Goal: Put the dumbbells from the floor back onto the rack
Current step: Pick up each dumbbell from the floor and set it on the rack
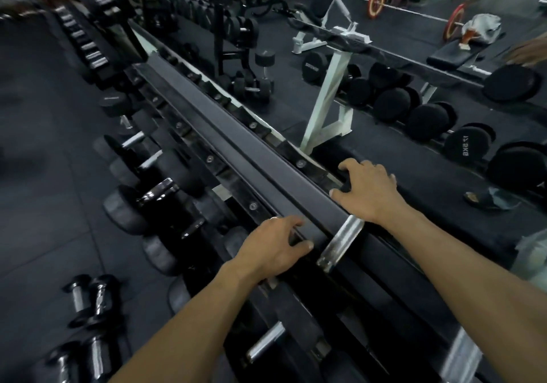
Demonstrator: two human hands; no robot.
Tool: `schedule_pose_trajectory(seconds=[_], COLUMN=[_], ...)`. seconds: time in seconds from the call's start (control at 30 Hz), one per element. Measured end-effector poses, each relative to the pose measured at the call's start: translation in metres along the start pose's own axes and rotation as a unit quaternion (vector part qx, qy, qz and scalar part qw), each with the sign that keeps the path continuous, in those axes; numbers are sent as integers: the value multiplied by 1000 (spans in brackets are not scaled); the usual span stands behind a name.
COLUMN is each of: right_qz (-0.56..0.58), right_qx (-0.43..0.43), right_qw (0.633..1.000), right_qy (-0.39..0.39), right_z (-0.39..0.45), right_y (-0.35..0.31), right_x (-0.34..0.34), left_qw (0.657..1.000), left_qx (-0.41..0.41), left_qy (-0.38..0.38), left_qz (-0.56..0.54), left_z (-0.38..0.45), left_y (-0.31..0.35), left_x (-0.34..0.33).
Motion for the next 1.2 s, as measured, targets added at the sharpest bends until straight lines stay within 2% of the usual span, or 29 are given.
schedule_pose_trajectory(seconds=[0.2,0.37,0.63,0.8,1.0,1.2], right_qz=[25,19,19,-10,-56,-69], right_qx=[119,218,343,392,425,438], right_qw=[992,973,924,896,864,837], right_qy=[-33,-80,-166,-208,-266,-322], right_z=[-11,-44,-137,-207,-283,-341], right_y=[-109,-216,-384,-474,-554,-583], right_x=[-30,-82,-173,-240,-335,-454], left_qw=[996,985,957,940,919,885], left_qx=[54,143,259,315,376,453], left_qy=[46,83,117,130,115,87], left_qz=[57,51,53,20,-22,-67], left_z=[-46,-114,-257,-345,-440,-511], left_y=[-77,-158,-293,-379,-476,-565], left_x=[51,86,114,126,109,38])
Point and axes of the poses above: each hand's wrist, its own z-axis towards the middle knuckle, its own x-axis out of the back of the hand, y = z × x, the point moved 7 cm from there along z, towards the middle knuckle, and after that the axes turned 12 degrees about y, right-handed, at the moved point
